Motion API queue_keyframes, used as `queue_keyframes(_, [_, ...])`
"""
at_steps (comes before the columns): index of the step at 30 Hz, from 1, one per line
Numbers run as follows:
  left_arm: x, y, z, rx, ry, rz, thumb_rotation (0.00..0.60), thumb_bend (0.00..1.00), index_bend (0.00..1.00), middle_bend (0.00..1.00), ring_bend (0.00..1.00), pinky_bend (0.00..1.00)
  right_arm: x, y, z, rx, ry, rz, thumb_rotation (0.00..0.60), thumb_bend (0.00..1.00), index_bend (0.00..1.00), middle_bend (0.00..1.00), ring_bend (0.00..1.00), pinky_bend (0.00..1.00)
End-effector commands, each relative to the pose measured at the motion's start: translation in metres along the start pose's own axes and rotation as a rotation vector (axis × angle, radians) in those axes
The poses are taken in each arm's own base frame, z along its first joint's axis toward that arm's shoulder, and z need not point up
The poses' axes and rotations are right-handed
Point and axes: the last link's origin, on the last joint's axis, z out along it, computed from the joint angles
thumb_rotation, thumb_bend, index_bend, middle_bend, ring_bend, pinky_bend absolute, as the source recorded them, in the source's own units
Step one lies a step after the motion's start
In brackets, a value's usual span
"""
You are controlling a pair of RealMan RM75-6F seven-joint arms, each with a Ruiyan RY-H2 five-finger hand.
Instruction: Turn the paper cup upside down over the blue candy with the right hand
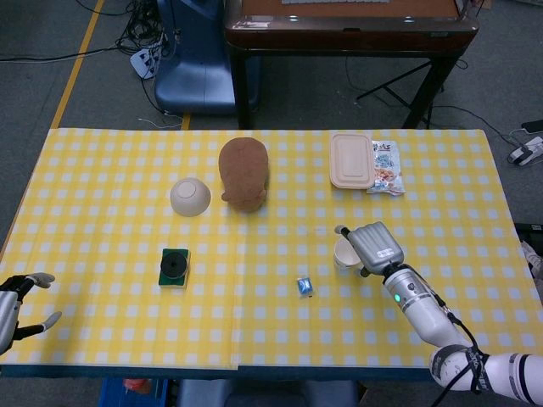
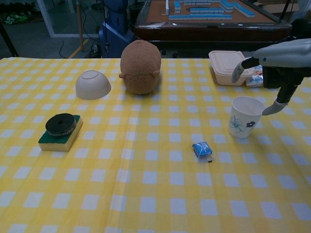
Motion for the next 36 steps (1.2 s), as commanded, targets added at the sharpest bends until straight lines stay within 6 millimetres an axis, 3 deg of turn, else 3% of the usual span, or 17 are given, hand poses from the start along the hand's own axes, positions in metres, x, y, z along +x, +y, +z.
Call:
queue_keyframes(1, [0.000, 0.000, 0.000, 0.001, 0.000, 0.000, 0.600, 0.14, 0.44, 0.44, 0.35, 0.52, -0.004, -0.002, 0.004, -0.008, -0.014, -0.014, 0.600, 0.00, 0.22, 1.00, 1.00, 1.00])
queue_keyframes(36, [0.004, -0.002, -0.001, 0.006, 0.009, -0.006, 0.600, 0.14, 0.45, 0.44, 0.35, 0.52, -0.012, -0.013, 0.034, -0.056, -0.067, -0.055, 0.600, 0.00, 0.36, 1.00, 1.00, 1.00])
